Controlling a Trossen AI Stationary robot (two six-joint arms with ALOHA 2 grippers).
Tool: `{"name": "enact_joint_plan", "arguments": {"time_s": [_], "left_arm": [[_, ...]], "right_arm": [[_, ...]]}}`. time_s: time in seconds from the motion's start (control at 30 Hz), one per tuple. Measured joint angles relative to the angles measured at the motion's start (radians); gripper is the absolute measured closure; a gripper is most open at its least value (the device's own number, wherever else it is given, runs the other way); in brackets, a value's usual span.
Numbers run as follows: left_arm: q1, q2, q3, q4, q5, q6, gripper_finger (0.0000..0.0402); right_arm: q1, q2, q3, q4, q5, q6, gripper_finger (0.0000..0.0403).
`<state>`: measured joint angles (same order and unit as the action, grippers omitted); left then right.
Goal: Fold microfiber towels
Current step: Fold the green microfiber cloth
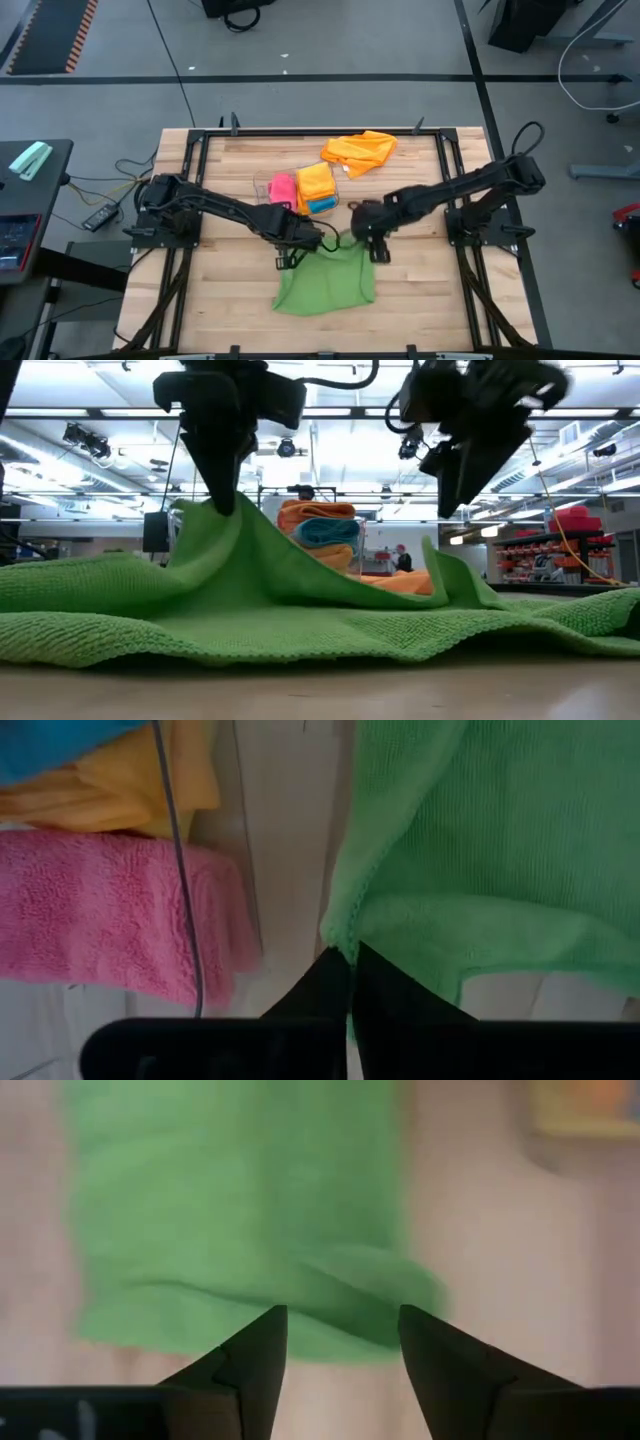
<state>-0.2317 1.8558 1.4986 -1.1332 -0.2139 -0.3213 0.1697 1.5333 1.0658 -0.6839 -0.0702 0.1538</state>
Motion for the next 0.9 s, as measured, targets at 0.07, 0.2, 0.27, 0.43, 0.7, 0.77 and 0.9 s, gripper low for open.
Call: {"name": "enact_joint_plan", "arguments": {"time_s": [0.07,0.2,0.27,0.43,0.7,0.77,0.9], "left_arm": [[0.0,-0.003,0.0,-0.019,0.0,0.001,0.0393],[0.006,-0.006,0.0,-0.061,0.001,-0.011,0.0386],[0.008,-0.006,0.0,-0.062,0.0,-0.013,0.0373],[0.015,-0.006,0.0,-0.052,0.001,0.001,0.0361],[0.02,-0.006,0.0,-0.046,0.026,0.076,0.0395],[0.002,-0.006,0.0,-0.025,0.095,0.156,0.0386],[-0.076,-0.006,0.0,0.057,0.125,0.327,0.0342]], "right_arm": [[0.043,0.0,-0.032,0.099,-0.044,-0.022,0.0205],[0.128,0.0,-0.115,0.323,-0.051,-0.029,0.0212],[0.168,0.0,-0.169,0.454,-0.05,-0.026,0.0215],[0.262,0.001,-0.285,0.75,0.076,0.039,0.0221],[0.359,0.001,-0.324,0.746,0.256,0.238,0.0232],[0.377,0.001,-0.324,0.744,0.267,0.273,0.0233],[0.426,0.012,-0.324,0.739,0.33,0.307,0.0233]]}}
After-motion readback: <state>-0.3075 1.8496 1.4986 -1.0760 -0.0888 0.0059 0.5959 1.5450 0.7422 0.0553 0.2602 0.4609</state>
